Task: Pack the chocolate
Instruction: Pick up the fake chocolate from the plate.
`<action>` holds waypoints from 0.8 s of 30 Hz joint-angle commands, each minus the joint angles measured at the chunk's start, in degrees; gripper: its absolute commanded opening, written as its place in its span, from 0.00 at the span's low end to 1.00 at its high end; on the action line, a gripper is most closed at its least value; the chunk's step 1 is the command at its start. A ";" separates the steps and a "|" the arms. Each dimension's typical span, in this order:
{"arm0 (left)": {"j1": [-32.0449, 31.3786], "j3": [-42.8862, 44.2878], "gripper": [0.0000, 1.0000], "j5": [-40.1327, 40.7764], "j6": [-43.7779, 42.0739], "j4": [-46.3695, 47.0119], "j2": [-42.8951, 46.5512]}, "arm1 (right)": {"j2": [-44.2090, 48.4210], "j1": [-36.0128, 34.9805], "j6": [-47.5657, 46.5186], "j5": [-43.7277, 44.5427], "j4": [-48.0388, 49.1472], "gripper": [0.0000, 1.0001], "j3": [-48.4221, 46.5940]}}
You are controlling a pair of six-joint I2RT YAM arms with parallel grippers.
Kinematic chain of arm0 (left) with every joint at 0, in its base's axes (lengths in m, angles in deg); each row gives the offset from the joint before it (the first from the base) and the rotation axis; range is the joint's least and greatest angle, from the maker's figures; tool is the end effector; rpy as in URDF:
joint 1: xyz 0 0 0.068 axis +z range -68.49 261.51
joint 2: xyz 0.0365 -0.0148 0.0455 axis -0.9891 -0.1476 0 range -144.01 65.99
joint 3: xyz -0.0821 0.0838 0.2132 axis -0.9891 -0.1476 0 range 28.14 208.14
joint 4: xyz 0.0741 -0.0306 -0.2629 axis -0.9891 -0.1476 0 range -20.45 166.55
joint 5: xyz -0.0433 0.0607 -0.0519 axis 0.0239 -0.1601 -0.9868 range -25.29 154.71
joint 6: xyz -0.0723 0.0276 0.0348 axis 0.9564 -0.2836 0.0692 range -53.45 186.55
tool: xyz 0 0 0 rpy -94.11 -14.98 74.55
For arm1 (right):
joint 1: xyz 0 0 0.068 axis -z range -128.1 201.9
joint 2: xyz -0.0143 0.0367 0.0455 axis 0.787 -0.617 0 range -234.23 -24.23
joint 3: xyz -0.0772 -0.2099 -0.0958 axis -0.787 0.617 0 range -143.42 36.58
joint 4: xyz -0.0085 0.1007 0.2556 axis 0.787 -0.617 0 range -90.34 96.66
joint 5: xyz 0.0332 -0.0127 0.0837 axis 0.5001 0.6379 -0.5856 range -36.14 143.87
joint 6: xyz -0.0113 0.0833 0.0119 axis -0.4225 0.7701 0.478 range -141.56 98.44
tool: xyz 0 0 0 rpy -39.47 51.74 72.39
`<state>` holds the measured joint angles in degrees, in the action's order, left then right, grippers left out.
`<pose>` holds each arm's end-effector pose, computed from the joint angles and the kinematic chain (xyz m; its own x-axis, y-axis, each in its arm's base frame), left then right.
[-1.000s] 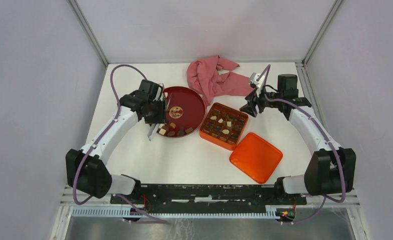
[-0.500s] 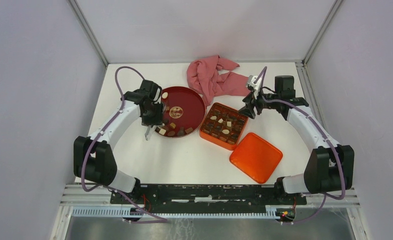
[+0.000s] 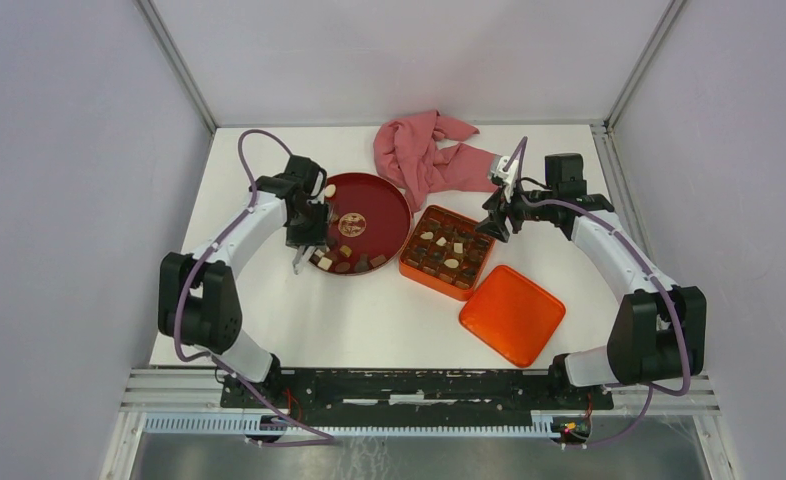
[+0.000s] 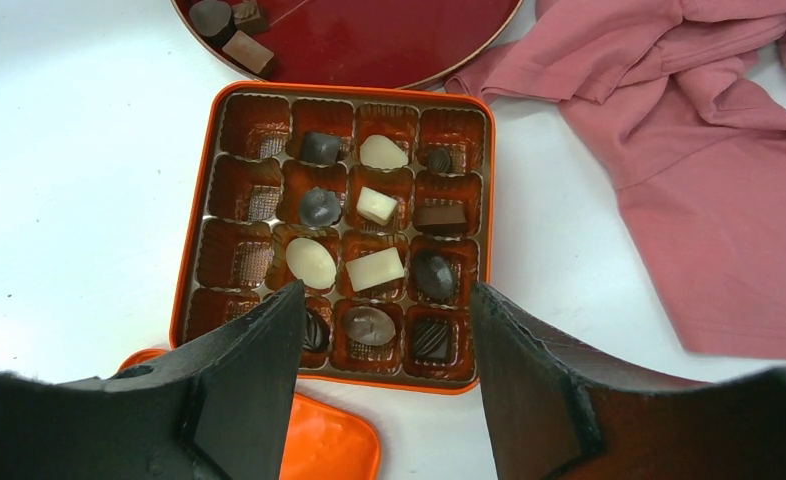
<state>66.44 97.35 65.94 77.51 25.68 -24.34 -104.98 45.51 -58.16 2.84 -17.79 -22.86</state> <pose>0.3197 -0.0845 0.1682 -0.9497 0.0589 -0.3074 0.0743 0.9965 -0.0386 0.3217 0.0944 0.2190 -0.2084 -0.4007 -0.8922 -0.9135 0.4058 0.0311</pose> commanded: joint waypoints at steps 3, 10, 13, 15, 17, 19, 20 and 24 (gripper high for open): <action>0.36 3.60 0.52 -0.75 -3.22 1.08 -2.15 | -0.53 -0.21 -1.46 -0.96 -0.15 0.67 -0.66; 0.40 3.98 0.52 -0.97 -3.18 0.86 -3.21 | -0.55 -0.23 -1.55 -0.92 -0.24 0.67 -0.68; 0.39 3.91 0.52 -0.97 -3.23 0.86 -3.45 | -0.65 -0.21 -1.63 -0.92 -0.24 0.67 -0.67; 0.38 3.66 0.51 -0.97 -3.21 0.93 -3.67 | -0.64 -0.22 -1.74 -0.92 -0.38 0.67 -0.70; 0.39 3.57 0.50 -2.60 -3.14 0.99 -3.80 | -0.64 -0.23 -1.86 -0.92 -0.51 0.67 -0.72; 0.30 3.48 0.48 -3.11 -3.12 1.04 -3.89 | -0.72 -0.27 -1.92 -0.85 -0.51 0.67 -0.76; 0.38 3.40 0.48 -3.30 -3.07 1.07 -3.92 | -0.72 -0.22 -1.90 -0.88 -0.50 0.67 -0.77; 0.43 3.13 0.43 -3.87 -2.96 0.96 -4.03 | -0.64 -0.22 -1.92 -0.83 -0.60 0.67 -0.74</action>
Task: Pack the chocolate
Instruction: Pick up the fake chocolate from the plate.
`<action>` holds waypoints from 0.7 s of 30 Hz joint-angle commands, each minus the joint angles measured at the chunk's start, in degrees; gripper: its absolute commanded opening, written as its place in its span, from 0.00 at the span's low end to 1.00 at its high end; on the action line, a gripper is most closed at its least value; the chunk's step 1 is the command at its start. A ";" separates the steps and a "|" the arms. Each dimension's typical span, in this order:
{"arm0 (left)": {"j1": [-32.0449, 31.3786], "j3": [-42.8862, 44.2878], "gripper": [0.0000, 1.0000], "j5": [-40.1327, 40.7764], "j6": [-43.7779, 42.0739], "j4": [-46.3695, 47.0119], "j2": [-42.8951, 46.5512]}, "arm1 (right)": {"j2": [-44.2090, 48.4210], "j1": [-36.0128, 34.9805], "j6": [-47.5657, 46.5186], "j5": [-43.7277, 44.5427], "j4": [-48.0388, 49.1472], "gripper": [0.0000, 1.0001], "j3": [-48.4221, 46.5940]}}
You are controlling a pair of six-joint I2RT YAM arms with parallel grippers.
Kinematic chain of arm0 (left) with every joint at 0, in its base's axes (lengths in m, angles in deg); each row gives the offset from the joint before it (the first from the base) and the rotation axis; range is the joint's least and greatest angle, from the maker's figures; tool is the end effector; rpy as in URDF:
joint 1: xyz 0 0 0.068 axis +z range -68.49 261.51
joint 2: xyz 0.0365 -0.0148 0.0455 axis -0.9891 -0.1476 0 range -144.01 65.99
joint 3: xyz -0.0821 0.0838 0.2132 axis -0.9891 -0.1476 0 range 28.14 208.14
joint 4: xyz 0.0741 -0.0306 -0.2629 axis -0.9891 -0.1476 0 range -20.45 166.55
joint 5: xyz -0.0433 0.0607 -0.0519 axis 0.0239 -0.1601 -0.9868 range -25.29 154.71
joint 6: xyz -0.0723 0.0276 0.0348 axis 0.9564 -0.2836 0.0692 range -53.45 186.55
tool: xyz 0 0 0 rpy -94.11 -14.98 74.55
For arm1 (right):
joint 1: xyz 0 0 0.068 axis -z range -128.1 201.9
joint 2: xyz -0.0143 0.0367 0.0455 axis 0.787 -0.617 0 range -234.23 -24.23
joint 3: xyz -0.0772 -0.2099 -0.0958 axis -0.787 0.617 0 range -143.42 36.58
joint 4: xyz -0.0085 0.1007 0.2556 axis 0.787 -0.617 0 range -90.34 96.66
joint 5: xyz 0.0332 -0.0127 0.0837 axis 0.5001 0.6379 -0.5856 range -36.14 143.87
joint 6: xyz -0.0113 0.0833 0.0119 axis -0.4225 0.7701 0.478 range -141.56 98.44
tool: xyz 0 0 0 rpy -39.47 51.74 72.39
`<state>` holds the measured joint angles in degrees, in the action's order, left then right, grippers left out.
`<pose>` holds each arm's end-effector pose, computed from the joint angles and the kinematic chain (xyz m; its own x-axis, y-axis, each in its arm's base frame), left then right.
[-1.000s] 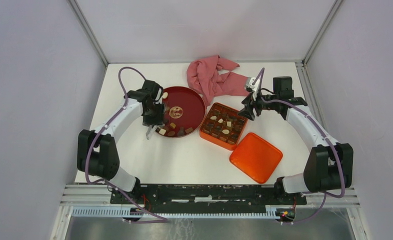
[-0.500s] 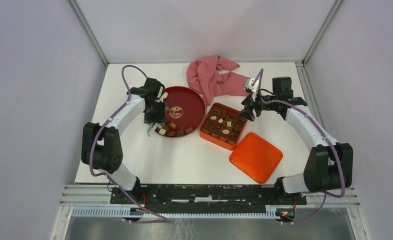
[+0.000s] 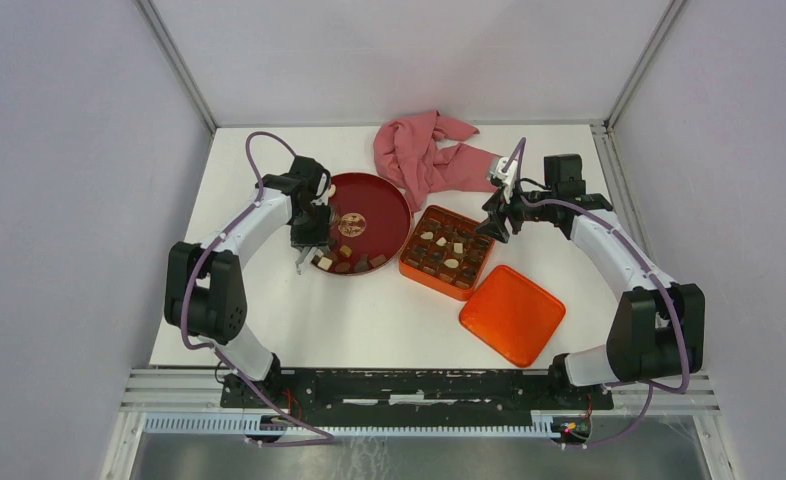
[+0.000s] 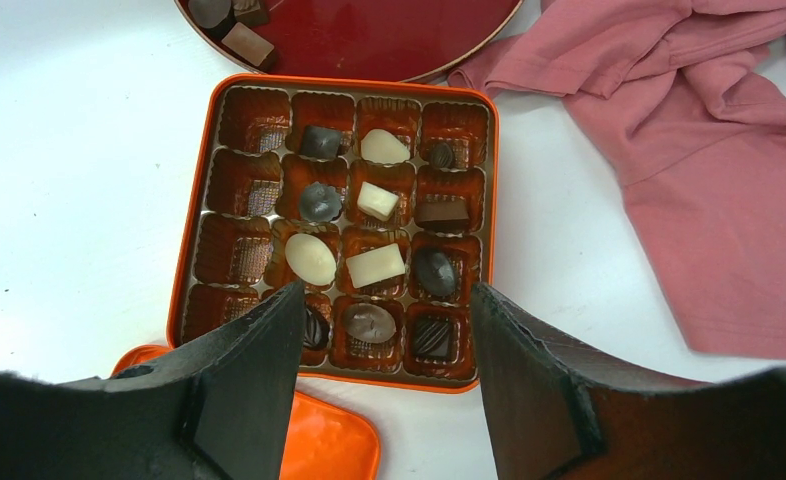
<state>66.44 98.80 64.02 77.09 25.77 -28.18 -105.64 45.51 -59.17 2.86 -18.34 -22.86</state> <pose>0.3269 -0.0890 0.1549 -0.9620 0.0696 -0.2641 0.0886 0.9942 -0.0608 0.3220 0.0945 0.2146 -0.2110 -0.4101 -0.8873 -0.9164 0.3989 0.0336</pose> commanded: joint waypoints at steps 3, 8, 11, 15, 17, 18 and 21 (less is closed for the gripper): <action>0.40 1.44 0.38 -2.10 -2.50 0.78 -0.23 | 0.02 -0.27 -0.98 -0.85 -0.06 0.67 -0.84; 0.41 1.71 0.11 -1.31 -2.21 0.75 0.06 | 0.19 -0.28 -1.07 -0.85 -0.10 0.67 -0.76; 0.39 2.51 0.02 -1.15 -2.03 0.69 1.24 | 0.21 -0.26 -1.07 -0.85 -0.15 0.67 -0.74; 0.37 2.58 0.02 -1.81 -1.75 0.82 3.73 | 0.28 -0.28 -1.09 -0.85 -0.23 0.67 -0.76; 0.38 1.69 0.02 -2.44 -1.71 0.98 5.09 | 0.28 -0.26 -1.07 -0.85 -0.14 0.67 -0.76; 0.37 1.22 0.02 -2.65 -1.67 1.03 5.69 | 0.20 -0.24 -1.07 -0.85 -0.14 0.67 -0.75; 0.37 -0.30 0.02 -2.91 -1.45 1.21 7.51 | 0.19 -0.28 -1.09 -0.85 -0.14 0.67 -0.75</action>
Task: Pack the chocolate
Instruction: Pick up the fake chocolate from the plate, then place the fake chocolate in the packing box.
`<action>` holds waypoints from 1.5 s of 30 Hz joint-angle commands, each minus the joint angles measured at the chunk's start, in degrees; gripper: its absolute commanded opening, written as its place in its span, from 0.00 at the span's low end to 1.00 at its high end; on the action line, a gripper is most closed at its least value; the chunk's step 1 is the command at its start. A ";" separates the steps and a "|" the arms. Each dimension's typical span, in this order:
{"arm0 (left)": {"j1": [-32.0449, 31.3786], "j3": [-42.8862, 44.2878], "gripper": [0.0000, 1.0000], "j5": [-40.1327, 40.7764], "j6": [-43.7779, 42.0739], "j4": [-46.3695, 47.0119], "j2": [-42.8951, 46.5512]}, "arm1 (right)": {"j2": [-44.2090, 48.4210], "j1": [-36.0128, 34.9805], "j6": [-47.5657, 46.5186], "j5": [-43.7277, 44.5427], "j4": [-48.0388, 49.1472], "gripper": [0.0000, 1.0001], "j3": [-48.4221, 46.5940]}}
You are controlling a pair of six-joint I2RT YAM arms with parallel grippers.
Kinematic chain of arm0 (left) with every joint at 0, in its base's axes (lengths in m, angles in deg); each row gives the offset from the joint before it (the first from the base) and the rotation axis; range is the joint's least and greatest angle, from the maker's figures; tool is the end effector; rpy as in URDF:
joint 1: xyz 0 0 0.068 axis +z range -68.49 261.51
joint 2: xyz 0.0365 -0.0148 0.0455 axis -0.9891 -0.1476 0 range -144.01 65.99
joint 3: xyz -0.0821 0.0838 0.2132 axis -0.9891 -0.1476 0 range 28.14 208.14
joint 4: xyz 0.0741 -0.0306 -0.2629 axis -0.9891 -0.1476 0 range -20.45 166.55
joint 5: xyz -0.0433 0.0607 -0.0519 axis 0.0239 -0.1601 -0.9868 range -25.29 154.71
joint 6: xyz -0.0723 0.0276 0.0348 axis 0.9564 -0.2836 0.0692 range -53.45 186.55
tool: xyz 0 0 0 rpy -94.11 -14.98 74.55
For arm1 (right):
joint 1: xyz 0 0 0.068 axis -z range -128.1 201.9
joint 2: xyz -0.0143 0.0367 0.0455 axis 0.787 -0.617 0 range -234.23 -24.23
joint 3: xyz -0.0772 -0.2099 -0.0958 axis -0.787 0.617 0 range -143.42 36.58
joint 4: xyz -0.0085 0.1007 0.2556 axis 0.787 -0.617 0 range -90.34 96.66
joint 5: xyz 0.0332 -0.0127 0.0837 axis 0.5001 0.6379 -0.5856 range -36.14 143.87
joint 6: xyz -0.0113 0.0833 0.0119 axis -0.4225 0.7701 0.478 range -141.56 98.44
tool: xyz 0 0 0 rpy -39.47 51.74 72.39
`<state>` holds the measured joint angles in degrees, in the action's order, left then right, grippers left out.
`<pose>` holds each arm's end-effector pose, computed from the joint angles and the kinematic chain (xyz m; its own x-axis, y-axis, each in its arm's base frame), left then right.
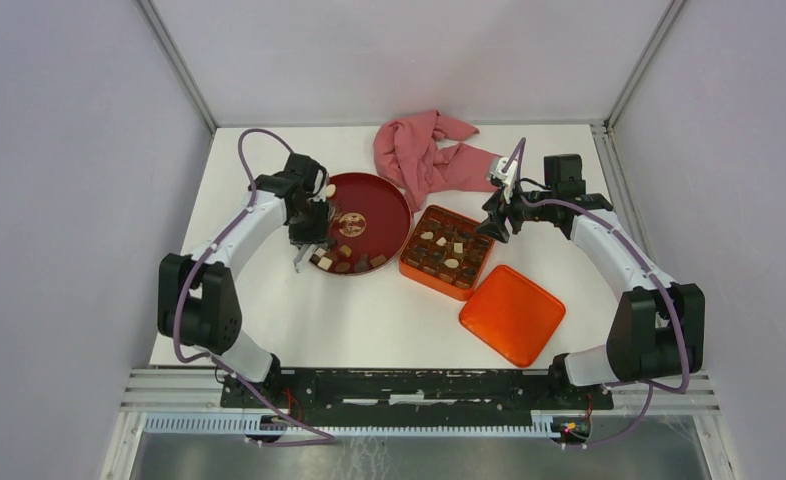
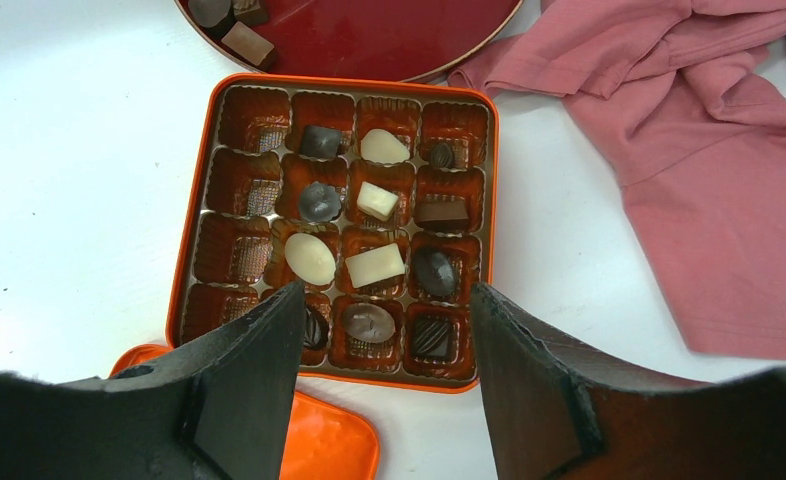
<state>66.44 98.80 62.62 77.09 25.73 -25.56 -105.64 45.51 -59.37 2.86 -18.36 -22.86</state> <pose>0.3242 -0.0902 0.1695 -0.9509 0.0667 -0.3022 0.0985 0.9909 -0.0913 0.3220 0.0945 0.2146 -0.2081 -0.4115 -0.8873 -0.9171 0.3975 0.0308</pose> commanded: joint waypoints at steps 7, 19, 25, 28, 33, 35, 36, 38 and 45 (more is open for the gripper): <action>0.44 -2.69 0.02 -4.82 -1.23 1.39 9.29 | -0.03 -0.26 -0.79 -0.85 0.01 0.67 -0.66; -5.07 -8.43 0.02 -18.28 2.66 1.35 22.01 | -0.69 -0.21 -0.61 -0.70 0.14 0.67 -0.50; -16.27 -7.08 0.02 -13.02 10.05 0.43 23.57 | -0.86 -0.22 -0.57 -0.59 0.16 0.67 -0.48; -21.62 -5.64 0.02 -8.95 13.44 -0.49 22.53 | -0.87 -0.22 -0.60 -0.41 0.15 0.67 -0.50; -28.52 -3.74 0.02 -1.94 16.56 -2.83 19.58 | -1.00 -0.24 -0.61 -0.24 0.23 0.67 -0.42; -30.58 -3.08 0.02 -0.55 17.22 -2.93 18.14 | -1.04 -0.21 -0.56 -0.32 0.19 0.67 -0.49; -31.42 -2.67 0.02 0.19 17.57 -2.88 17.30 | -1.09 -0.27 -0.53 -0.32 0.23 0.67 -0.49; -32.90 -1.78 0.02 1.28 17.84 -2.88 15.58 | -1.04 -0.27 -0.63 -0.19 0.20 0.67 -0.50; -35.61 1.18 0.03 3.74 17.59 -3.58 10.26 | -1.20 -0.25 -0.64 -0.06 0.25 0.67 -0.41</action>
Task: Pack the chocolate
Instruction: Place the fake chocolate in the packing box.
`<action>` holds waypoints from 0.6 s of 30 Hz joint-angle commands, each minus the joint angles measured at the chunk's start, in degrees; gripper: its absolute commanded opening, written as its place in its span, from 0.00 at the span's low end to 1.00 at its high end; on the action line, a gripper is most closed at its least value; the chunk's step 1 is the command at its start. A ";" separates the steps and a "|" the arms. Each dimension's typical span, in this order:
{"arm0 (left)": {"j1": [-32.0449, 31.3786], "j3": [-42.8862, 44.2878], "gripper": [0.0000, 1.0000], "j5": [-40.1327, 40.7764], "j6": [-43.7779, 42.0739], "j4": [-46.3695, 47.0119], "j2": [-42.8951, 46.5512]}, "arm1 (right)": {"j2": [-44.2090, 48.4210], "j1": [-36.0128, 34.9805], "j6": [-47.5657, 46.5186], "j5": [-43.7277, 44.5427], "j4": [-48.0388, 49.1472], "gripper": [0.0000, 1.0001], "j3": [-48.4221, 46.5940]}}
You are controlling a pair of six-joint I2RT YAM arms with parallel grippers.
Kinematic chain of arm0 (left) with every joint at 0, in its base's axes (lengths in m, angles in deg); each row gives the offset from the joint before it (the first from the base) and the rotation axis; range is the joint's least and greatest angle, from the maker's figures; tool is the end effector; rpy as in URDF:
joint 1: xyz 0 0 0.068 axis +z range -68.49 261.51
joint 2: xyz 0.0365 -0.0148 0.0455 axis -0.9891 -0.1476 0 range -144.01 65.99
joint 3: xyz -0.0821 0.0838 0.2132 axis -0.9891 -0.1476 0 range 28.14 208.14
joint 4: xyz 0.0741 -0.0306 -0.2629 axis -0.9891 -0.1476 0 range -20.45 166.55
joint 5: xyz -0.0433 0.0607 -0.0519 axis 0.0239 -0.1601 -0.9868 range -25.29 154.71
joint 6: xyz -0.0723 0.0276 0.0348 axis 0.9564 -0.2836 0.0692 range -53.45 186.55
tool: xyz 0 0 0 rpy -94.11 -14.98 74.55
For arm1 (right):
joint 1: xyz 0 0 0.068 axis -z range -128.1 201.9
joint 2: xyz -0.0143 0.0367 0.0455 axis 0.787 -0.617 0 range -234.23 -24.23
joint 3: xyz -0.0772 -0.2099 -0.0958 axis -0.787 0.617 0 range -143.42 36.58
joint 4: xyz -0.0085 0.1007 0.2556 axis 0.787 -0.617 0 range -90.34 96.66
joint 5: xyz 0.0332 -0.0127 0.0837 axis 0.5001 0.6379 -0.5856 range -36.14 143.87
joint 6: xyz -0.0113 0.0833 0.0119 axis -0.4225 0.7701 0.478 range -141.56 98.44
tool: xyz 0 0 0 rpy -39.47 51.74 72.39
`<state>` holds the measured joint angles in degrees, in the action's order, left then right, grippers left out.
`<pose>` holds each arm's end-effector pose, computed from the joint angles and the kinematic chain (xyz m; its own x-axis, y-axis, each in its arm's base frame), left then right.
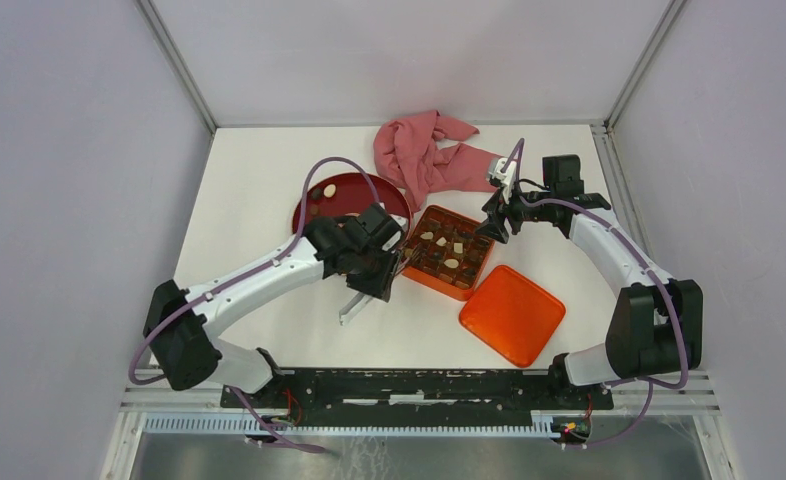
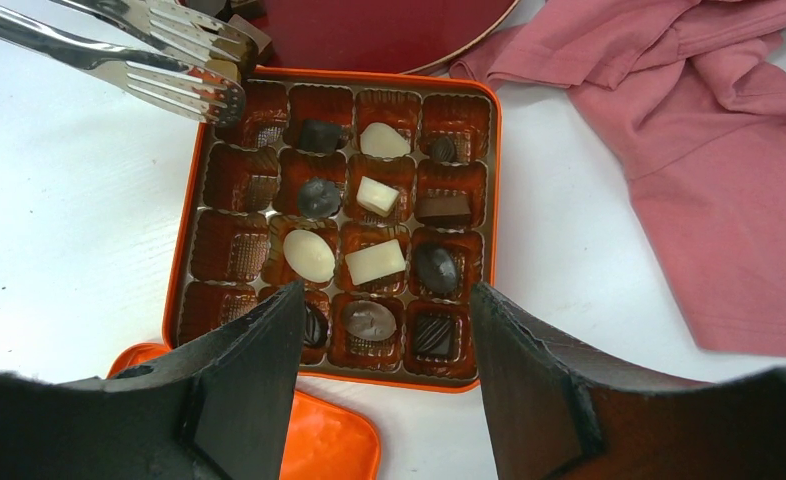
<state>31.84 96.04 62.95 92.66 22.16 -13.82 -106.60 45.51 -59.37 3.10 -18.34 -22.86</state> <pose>0.1952 -0.2336 0.2125 -0.8710 0.3462 -0.3486 0.4305 0.8797 -0.2020 0.3239 0.0945 0.2092 -0.2234 -0.4152 -0.8819 -0.9154 0.4003 0.0435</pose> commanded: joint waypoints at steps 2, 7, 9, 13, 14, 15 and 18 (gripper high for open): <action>-1.36 4.81 0.04 4.18 2.02 -0.75 -2.81 | -0.28 -0.27 -0.69 -0.30 0.18 0.67 -0.46; -2.50 6.21 0.09 5.07 1.84 -2.35 -5.53 | -0.38 -0.23 -0.78 -0.30 0.08 0.67 -0.50; -3.08 6.64 0.13 5.38 1.84 -2.79 -6.37 | -0.45 -0.28 -0.87 -0.30 0.03 0.67 -0.50; -3.85 7.69 0.23 6.62 1.89 -4.14 -7.53 | -0.38 -0.22 -0.87 -0.30 -0.06 0.67 -0.50; -3.99 7.83 0.24 6.83 1.92 -4.34 -7.67 | -0.41 -0.24 -0.94 -0.30 -0.03 0.67 -0.50; -4.07 7.94 0.26 6.93 1.93 -4.44 -7.72 | -0.43 -0.23 -0.87 -0.30 -0.06 0.67 -0.51; -4.06 7.91 0.30 7.41 1.93 -4.58 -7.74 | -0.34 -0.21 -0.91 -0.33 -0.05 0.67 -0.50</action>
<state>28.08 101.09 68.21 92.68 18.25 -21.78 -106.82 45.51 -59.39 3.15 -18.38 -22.86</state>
